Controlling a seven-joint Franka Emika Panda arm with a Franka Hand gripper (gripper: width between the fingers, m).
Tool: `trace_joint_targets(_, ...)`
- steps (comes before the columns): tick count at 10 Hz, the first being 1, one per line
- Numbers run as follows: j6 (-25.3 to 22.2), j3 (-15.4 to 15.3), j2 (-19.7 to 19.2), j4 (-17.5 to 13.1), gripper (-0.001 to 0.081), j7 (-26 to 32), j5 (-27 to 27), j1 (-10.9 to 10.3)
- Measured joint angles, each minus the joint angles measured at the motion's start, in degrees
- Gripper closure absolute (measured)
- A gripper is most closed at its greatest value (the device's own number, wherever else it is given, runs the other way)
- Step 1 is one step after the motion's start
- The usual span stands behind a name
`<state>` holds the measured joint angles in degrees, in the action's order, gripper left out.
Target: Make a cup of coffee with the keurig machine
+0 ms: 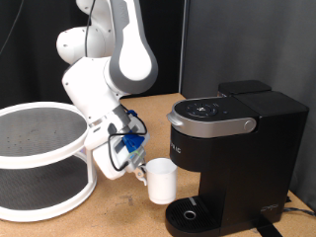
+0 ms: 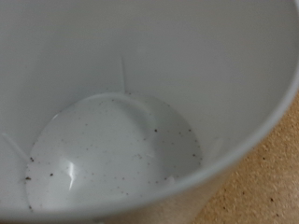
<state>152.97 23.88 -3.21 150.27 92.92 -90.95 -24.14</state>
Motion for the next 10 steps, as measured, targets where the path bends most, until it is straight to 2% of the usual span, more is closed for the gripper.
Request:
trace_joint_targets(4, 0.6, -3.1, -2.0, -2.4, 0.0739, 2.5, -6.1, -0.5)
trace_joint_targets(10, 2.0, -6.3, -6.2, -5.5, 0.0739, 3.6, -10.5, -0.9)
